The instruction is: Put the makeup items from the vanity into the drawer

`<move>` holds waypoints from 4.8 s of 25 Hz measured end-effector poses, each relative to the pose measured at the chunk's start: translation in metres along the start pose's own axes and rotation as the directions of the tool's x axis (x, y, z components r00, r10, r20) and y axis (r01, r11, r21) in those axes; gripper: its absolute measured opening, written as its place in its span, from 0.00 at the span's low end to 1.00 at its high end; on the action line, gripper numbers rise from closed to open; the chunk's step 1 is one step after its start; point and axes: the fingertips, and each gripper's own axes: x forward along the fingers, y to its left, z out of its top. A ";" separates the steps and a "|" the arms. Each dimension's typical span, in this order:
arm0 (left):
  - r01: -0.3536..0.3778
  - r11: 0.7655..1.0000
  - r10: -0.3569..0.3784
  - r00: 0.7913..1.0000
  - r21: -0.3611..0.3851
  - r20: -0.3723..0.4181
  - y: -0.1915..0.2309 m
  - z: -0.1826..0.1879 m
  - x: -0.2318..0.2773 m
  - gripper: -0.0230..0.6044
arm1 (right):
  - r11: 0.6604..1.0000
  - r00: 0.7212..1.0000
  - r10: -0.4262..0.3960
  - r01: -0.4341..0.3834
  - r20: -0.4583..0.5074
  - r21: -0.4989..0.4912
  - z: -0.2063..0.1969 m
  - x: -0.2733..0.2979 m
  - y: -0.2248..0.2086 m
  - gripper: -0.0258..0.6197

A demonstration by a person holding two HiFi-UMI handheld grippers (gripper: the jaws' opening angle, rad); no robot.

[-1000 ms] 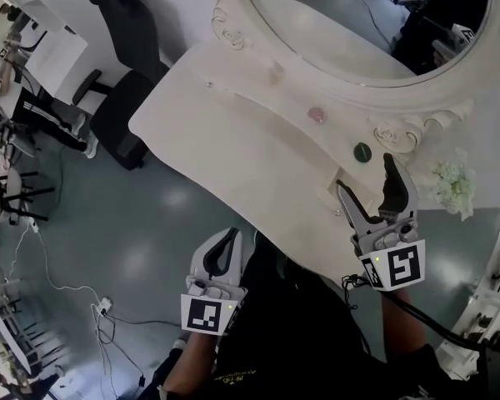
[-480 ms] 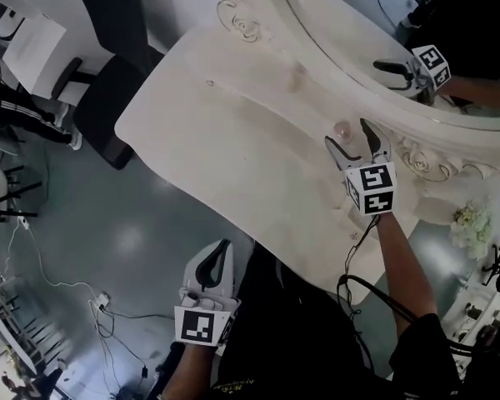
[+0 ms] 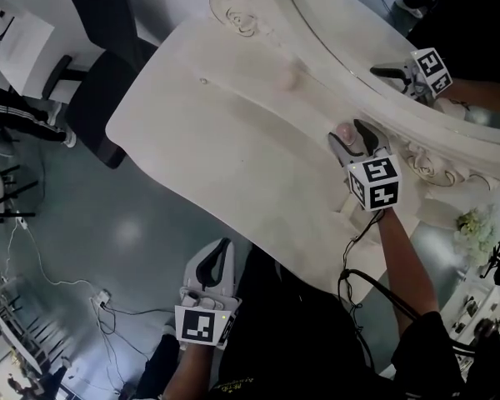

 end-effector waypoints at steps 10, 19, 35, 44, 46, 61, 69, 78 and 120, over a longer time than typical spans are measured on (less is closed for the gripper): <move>-0.016 1.000 0.016 1.000 0.019 -0.005 -0.005 0.001 -0.001 0.07 | 0.999 0.998 0.037 -0.037 -0.050 0.017 0.000 -0.002 0.003 0.40; 0.020 0.999 -0.021 1.000 0.048 0.014 -0.018 0.006 0.001 0.07 | 0.999 0.992 0.020 -0.026 0.125 0.045 0.039 -0.077 0.007 0.40; 0.148 0.980 -0.150 0.989 0.136 0.002 -0.084 0.002 0.000 0.07 | 0.977 0.995 -0.097 0.089 0.028 0.196 -0.100 -0.196 0.017 0.40; 0.147 0.976 -0.151 0.988 0.159 0.017 -0.101 -0.003 -0.022 0.07 | 0.976 0.969 0.022 0.032 -0.245 0.217 -0.188 -0.155 0.031 0.40; 0.137 0.979 -0.141 0.990 0.154 0.014 -0.099 -0.007 -0.027 0.07 | 0.971 0.948 0.039 0.038 -0.317 0.234 -0.197 -0.150 0.033 0.40; 0.095 0.988 -0.095 0.995 0.119 -0.001 -0.081 -0.016 -0.041 0.07 | 0.970 0.874 0.056 0.067 -0.482 0.235 -0.209 -0.139 0.040 0.42; 0.137 0.984 -0.139 0.990 0.117 0.016 -0.084 -0.005 -0.032 0.07 | 0.968 0.902 0.048 0.064 -0.428 0.243 -0.195 -0.147 0.042 0.52; 0.165 0.971 -0.179 0.981 0.174 0.074 -0.098 0.019 -0.026 0.07 | 0.966 0.994 -0.077 0.094 -0.076 0.242 -0.087 -0.201 0.030 0.42; 0.129 0.931 -0.212 0.952 0.343 0.219 -0.220 0.068 -0.075 0.07 | 0.980 0.773 -0.173 0.074 0.611 0.184 -0.001 -0.464 0.102 0.04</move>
